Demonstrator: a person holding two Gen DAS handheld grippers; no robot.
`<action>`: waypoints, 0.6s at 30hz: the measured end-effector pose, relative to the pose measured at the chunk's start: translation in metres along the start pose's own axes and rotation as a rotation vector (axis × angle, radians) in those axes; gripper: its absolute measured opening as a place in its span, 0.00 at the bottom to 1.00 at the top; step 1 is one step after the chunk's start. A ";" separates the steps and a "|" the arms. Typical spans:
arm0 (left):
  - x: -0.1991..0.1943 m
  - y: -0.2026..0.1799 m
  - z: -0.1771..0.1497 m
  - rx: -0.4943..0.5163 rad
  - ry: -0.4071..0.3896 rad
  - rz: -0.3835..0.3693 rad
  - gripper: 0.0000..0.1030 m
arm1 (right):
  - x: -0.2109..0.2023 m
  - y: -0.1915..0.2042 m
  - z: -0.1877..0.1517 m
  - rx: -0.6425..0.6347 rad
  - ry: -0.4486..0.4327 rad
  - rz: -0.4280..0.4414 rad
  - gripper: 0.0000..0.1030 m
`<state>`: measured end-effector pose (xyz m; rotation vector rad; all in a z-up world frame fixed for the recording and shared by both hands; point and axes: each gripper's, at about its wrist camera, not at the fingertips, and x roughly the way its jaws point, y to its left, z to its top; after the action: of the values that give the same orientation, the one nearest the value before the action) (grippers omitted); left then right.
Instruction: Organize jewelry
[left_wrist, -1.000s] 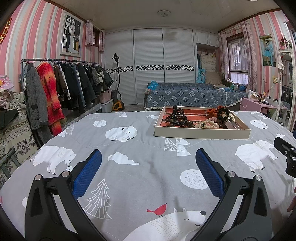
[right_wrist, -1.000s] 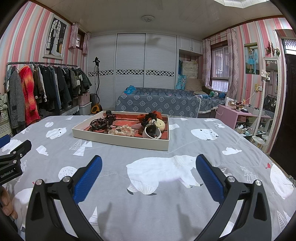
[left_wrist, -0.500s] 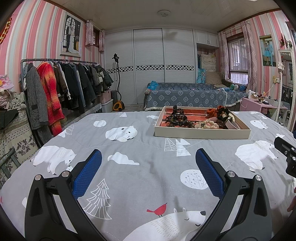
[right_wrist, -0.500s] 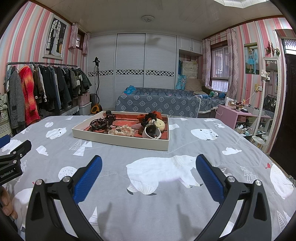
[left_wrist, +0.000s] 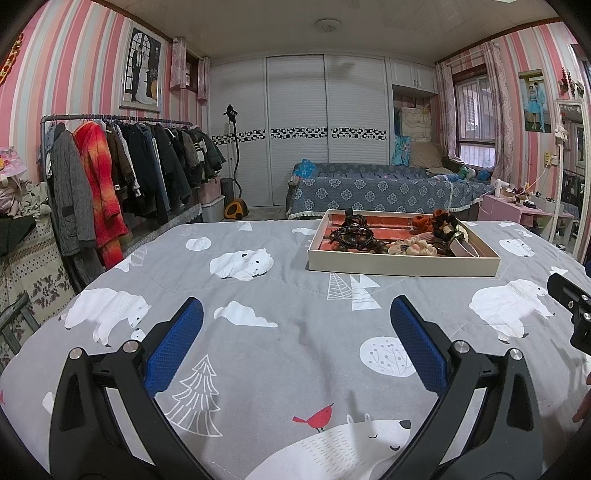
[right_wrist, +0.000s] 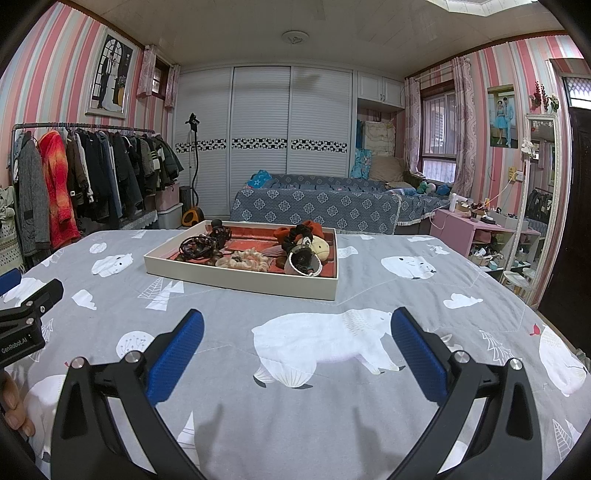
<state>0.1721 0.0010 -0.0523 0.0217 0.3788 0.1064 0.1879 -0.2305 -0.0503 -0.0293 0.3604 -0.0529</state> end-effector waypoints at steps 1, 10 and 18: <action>0.000 0.000 0.000 0.001 -0.001 -0.001 0.95 | 0.000 0.000 0.000 0.000 0.000 0.000 0.96; 0.000 -0.001 0.001 0.002 0.000 -0.002 0.95 | 0.000 0.000 0.000 0.000 0.000 0.000 0.96; 0.002 -0.002 0.000 -0.001 0.010 -0.014 0.95 | 0.000 0.000 0.000 0.000 0.000 0.000 0.96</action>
<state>0.1742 -0.0010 -0.0533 0.0173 0.3892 0.0925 0.1878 -0.2304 -0.0503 -0.0298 0.3605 -0.0528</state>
